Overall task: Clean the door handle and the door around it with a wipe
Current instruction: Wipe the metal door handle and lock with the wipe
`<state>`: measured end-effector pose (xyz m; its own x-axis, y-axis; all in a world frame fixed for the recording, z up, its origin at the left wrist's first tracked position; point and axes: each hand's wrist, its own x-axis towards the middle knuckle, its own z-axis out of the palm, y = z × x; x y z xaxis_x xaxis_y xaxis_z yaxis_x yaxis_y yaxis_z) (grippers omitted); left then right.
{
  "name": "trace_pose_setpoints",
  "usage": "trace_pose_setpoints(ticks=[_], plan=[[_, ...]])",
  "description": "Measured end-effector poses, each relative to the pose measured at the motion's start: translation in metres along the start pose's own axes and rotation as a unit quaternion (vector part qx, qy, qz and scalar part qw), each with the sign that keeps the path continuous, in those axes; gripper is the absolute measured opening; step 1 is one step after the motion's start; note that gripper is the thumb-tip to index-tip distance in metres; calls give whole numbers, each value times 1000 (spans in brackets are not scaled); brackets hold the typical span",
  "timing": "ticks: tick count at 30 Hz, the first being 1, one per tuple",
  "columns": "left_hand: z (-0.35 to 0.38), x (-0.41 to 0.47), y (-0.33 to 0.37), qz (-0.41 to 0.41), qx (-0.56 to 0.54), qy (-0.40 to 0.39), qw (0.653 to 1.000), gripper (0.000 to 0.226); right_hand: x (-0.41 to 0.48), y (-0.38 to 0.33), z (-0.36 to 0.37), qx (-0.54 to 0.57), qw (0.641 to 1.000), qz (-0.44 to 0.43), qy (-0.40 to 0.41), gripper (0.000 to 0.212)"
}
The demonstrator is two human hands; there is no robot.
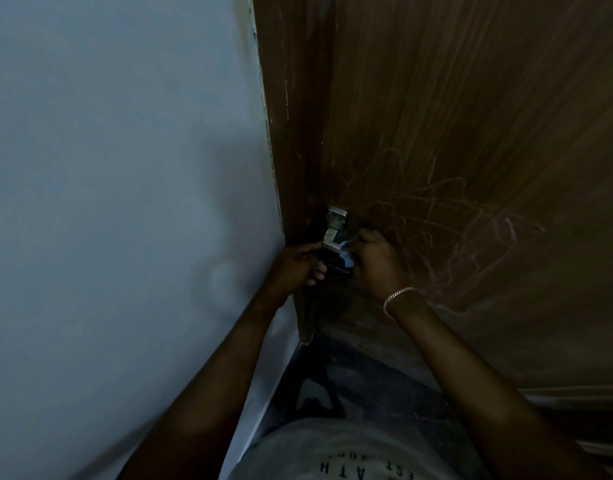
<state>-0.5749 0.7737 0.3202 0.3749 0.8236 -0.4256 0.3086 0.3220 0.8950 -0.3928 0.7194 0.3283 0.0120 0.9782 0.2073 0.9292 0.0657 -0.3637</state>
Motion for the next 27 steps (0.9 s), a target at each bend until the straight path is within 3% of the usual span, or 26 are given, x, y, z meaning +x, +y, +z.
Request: trace_pose_setpoints(ticks=[5,10,14,19,23,27], plan=[[2,1,2,-13,-8,-2,1000,37,33,-41,16,-33,999,11,-19,27],[0,-1,2,-1,-3,-8,1000,44,13,-29,18,-57,997,55,15,27],[2,-2,4,-2,-8,-5,1000,44,23,-33,18,-59,997,56,-3,27],[1,-1,7,-7,-1,-10,1000,40,34,-52,26,-60,992,104,25,38],[0,-2,5,-9,-3,-14,1000,45,13,-44,27,-93,990,83,71,25],[-1,-2,3,0,-15,-13,1000,35,5,-49,40,-119,989,58,62,38]])
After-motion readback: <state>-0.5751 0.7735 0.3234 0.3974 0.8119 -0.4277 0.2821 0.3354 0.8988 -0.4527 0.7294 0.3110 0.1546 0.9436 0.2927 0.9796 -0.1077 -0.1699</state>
